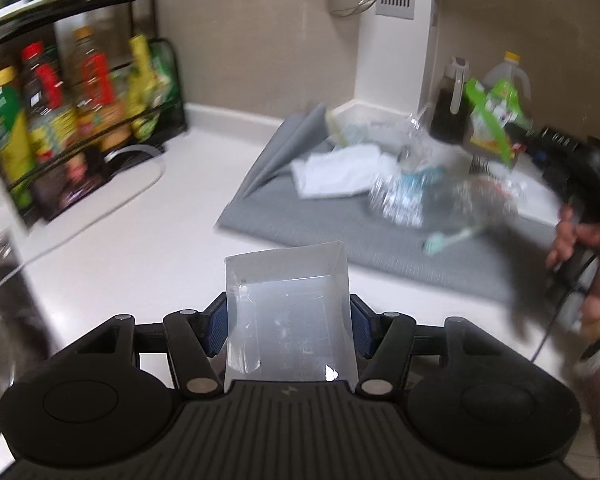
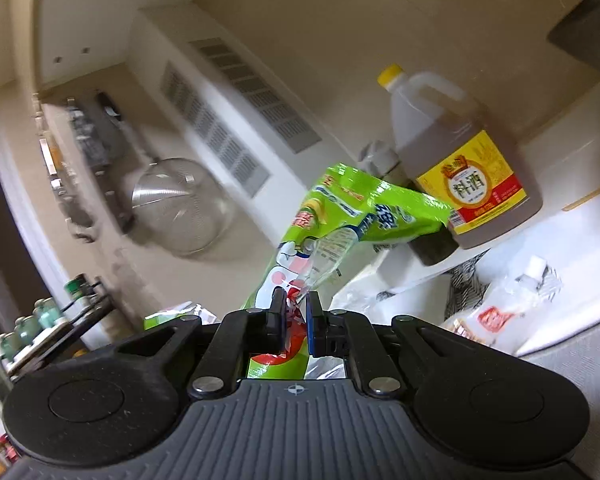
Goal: Collect trash
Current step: 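Carry the clear box and green wrapper down over the blue trash bin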
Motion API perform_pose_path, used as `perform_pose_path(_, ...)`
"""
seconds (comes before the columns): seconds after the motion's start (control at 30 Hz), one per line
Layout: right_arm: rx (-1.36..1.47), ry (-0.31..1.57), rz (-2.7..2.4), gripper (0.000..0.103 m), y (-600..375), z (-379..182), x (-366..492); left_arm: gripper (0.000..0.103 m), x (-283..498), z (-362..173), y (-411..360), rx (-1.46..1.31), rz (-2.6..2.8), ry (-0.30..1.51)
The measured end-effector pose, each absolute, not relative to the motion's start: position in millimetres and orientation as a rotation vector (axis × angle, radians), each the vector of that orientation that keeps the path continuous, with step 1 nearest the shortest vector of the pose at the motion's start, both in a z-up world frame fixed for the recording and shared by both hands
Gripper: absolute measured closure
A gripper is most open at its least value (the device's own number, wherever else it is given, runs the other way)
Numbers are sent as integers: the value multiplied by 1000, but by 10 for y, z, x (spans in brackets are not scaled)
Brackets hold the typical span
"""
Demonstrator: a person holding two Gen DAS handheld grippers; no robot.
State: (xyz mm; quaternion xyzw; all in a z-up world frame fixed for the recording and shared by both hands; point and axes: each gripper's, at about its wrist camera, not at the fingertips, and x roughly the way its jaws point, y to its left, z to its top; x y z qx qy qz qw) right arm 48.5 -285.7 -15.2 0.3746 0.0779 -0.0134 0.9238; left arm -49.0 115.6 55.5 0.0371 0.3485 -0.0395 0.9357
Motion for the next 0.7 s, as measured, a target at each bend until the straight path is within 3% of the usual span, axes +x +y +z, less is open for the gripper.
perform_pose_path(0.33, 642, 207, 147, 92, -2240, 393, -683, 38, -1255, 258, 1464, 48, -55, 722)
perform_pose_path(0.7, 496, 453, 213, 92, -1354, 99, -1585, 38, -1809, -265, 1589, 47, -9, 746)
